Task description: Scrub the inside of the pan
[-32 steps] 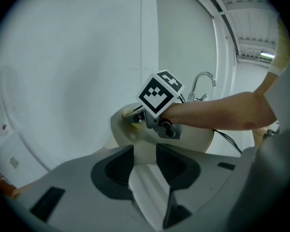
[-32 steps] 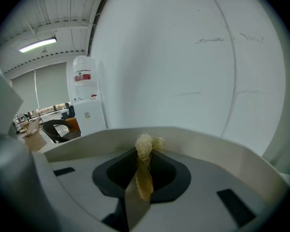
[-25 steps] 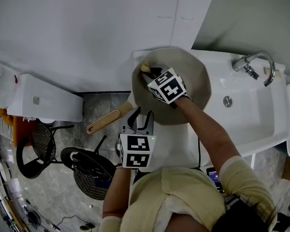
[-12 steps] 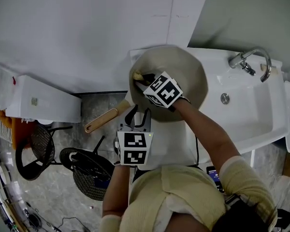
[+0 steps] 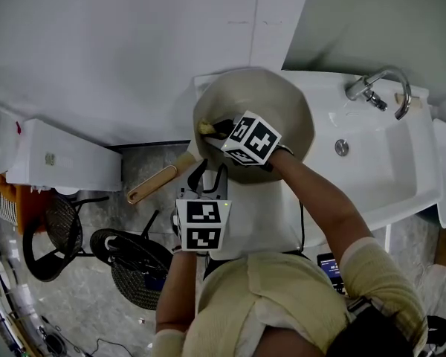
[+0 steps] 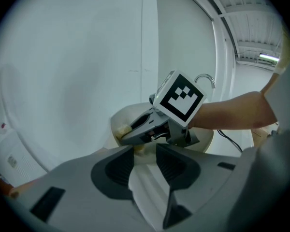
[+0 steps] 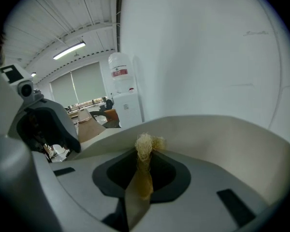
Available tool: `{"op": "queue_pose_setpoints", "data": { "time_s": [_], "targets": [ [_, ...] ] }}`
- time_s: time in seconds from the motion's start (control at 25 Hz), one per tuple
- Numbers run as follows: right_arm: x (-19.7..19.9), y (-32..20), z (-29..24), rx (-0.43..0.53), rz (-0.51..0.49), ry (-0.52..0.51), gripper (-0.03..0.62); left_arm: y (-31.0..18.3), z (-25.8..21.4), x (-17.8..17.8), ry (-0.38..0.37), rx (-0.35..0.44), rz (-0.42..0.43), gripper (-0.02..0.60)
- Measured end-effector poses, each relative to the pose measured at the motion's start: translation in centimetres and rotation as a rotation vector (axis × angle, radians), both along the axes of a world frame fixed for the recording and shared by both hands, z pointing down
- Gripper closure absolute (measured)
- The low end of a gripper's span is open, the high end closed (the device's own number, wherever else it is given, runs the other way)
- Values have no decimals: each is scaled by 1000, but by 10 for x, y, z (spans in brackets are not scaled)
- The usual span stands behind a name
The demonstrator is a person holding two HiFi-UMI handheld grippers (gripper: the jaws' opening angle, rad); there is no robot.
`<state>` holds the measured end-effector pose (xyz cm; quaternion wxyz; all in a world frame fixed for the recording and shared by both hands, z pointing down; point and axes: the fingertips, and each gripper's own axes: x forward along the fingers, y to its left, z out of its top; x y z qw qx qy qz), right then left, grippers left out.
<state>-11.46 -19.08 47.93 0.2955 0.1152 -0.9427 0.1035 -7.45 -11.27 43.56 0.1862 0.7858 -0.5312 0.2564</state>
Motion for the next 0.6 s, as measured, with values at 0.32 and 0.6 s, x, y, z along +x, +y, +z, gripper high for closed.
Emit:
{"op": "queue_pose_setpoints", "data": {
  "time_s": [0.32, 0.6],
  "targets": [
    [6, 29, 3, -79, -137, 16, 516, 0, 0, 0, 6, 5, 2, 385],
    [16, 51, 7, -128, -251, 40, 516, 0, 0, 0, 4, 1, 8, 385]
  ]
}}
